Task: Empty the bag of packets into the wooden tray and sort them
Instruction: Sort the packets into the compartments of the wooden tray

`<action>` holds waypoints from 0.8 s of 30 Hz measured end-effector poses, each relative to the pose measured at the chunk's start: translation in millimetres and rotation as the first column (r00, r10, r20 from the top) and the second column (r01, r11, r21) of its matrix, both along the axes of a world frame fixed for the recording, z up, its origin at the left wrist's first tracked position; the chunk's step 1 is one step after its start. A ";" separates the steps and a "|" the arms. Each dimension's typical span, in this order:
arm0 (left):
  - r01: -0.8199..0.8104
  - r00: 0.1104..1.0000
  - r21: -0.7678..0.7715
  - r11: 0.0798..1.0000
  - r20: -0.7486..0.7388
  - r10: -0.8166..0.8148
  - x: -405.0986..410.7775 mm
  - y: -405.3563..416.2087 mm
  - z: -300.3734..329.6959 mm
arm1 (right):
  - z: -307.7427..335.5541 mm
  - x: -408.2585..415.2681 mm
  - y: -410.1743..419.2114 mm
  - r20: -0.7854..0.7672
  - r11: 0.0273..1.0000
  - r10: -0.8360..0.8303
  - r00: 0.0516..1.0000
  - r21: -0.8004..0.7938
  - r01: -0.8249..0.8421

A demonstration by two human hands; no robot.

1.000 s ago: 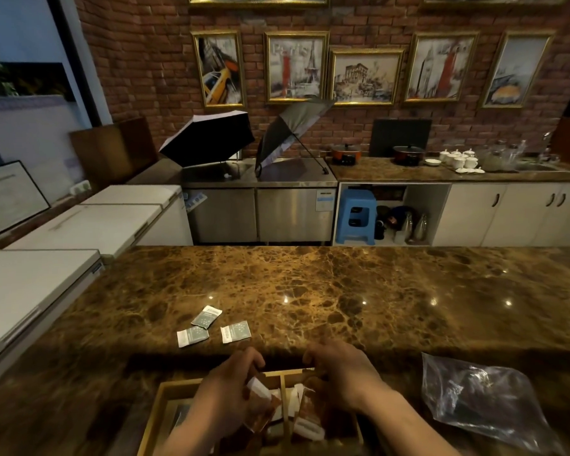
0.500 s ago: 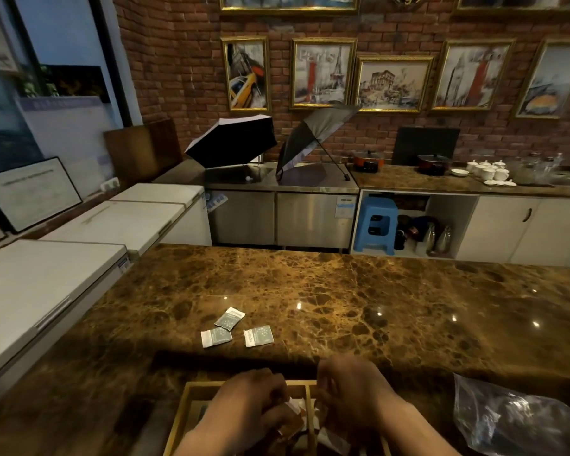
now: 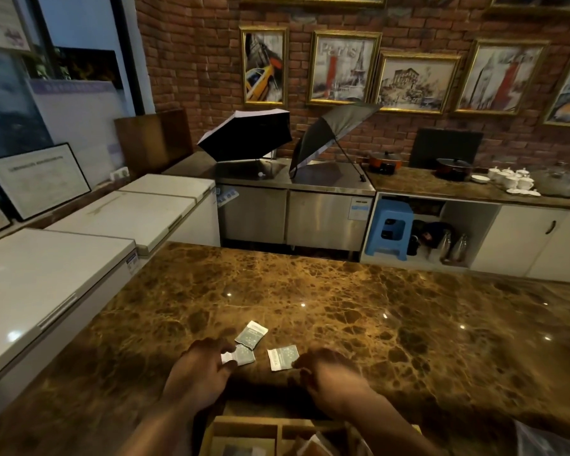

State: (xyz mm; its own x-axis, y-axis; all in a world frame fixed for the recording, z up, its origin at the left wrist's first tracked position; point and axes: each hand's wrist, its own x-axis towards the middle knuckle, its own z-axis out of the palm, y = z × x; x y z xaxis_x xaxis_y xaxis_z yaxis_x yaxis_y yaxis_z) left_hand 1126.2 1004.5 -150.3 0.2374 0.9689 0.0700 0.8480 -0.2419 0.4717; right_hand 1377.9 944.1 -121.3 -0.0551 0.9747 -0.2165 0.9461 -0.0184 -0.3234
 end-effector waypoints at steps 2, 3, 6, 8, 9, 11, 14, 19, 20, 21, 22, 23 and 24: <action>0.053 0.998 0.017 0.998 -0.029 -0.052 -4.5 10.7 -8.8 | -7.3 -7.8 11.8 0.018 1.000 0.007 1.000 0.023 -0.007; 0.087 0.995 0.016 0.996 -0.041 -0.086 -6.1 16.1 -14.2 | -12.4 -11.8 19.5 0.058 0.999 0.037 0.998 0.021 -0.038; 0.186 0.978 0.025 0.982 -0.102 -0.182 -7.0 24.1 -23.9 | -26.0 -19.1 36.6 0.104 0.996 0.090 0.990 -0.022 -0.088; 0.216 0.969 0.059 0.975 -0.131 -0.207 -7.2 26.6 -25.6 | -35.5 -19.4 43.8 0.076 0.996 0.092 0.993 -0.016 -0.091; 0.228 0.965 0.074 0.971 -0.148 -0.216 -7.8 27.7 -26.0 | -38.5 -19.4 45.7 0.067 0.996 0.086 0.994 0.000 -0.086; 0.270 0.936 0.070 0.960 -0.251 -0.245 -10.5 29.6 -26.4 | -44.2 -20.4 49.0 0.091 0.995 0.075 0.993 0.060 -0.081; 0.263 0.911 0.009 0.965 -0.333 -0.245 -13.1 32.3 -20.9 | -48.5 -23.6 51.1 0.203 0.989 0.069 0.977 0.111 -0.093; 0.102 0.991 -0.157 0.982 0.099 -0.087 -10.5 44.0 -11.0 | -47.3 -23.1 51.6 0.159 0.977 0.010 0.987 0.208 -0.044; 0.075 0.981 -0.203 0.976 0.192 -0.036 -7.4 48.5 -6.1 | -46.1 -22.1 50.7 0.128 0.977 -0.012 0.992 0.210 -0.015; 0.057 0.966 -0.222 0.973 0.260 0.003 -4.1 53.8 -3.3 | -44.8 -21.4 49.3 0.091 0.980 -0.032 0.995 0.200 0.013; 0.043 0.956 -0.223 0.974 0.291 0.024 -0.1 59.2 -1.7 | -43.6 -20.5 47.6 0.045 0.982 -0.051 0.998 0.184 0.042; 0.041 0.950 -0.209 0.977 0.311 0.027 6.1 64.6 -1.1 | -41.9 -17.5 45.2 -0.002 0.984 -0.072 0.997 0.164 0.071; 0.036 0.944 -0.202 0.979 0.328 0.032 11.9 68.9 -1.2 | -39.7 -14.7 42.9 -0.045 0.985 -0.089 0.995 0.144 0.095</action>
State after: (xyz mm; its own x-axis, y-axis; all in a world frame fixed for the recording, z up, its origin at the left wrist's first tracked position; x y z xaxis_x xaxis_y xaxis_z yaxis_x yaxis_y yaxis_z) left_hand 1138.1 1073.5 -151.5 0.2365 0.9702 -0.0529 0.6372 -0.1138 0.7622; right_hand 1363.1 986.9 -161.0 0.0305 0.9970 -0.0707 0.9293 -0.0544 -0.3652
